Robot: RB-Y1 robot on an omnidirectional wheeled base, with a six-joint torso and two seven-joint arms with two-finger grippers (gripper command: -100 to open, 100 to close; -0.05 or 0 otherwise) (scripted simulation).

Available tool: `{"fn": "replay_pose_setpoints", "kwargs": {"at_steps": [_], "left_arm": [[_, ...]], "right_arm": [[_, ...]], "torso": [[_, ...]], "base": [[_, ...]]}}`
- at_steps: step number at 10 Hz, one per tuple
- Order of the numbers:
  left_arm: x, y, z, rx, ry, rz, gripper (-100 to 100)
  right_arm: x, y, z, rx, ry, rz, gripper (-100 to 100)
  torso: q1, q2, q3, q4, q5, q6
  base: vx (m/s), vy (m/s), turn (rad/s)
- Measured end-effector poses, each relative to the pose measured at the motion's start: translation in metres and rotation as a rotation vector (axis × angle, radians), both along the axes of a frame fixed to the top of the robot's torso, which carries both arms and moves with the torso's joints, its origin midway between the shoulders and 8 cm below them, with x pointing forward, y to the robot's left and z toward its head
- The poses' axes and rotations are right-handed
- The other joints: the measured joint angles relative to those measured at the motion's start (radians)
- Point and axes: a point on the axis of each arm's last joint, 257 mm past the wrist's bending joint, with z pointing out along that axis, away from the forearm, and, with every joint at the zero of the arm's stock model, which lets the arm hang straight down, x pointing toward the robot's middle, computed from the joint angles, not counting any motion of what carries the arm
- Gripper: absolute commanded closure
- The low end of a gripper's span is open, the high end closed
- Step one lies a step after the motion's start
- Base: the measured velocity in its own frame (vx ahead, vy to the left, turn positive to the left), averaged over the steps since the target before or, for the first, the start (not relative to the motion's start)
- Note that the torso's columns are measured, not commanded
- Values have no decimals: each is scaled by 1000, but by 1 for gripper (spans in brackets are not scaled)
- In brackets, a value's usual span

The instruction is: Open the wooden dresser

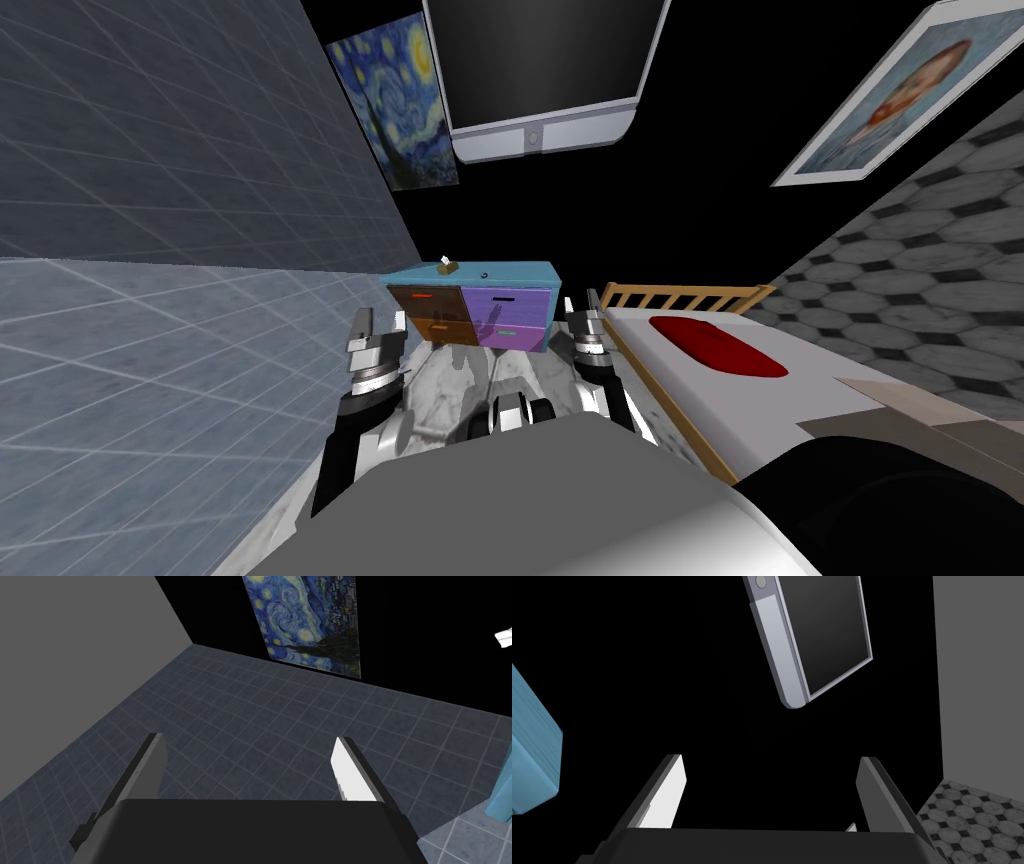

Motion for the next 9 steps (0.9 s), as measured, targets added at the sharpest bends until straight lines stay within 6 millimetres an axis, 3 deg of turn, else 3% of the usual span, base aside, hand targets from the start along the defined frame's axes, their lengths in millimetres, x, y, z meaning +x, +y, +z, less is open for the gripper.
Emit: {"fn": "replay_pose_setpoints", "kwargs": {"at_steps": [9], "left_arm": [[58,-7,-84,59,215,-19,-100]], "right_arm": [[0,0,0,0,0,0,0]], "torso": [[1,1,1,0,0,0]], "base": [[84,-20,-49]]}}
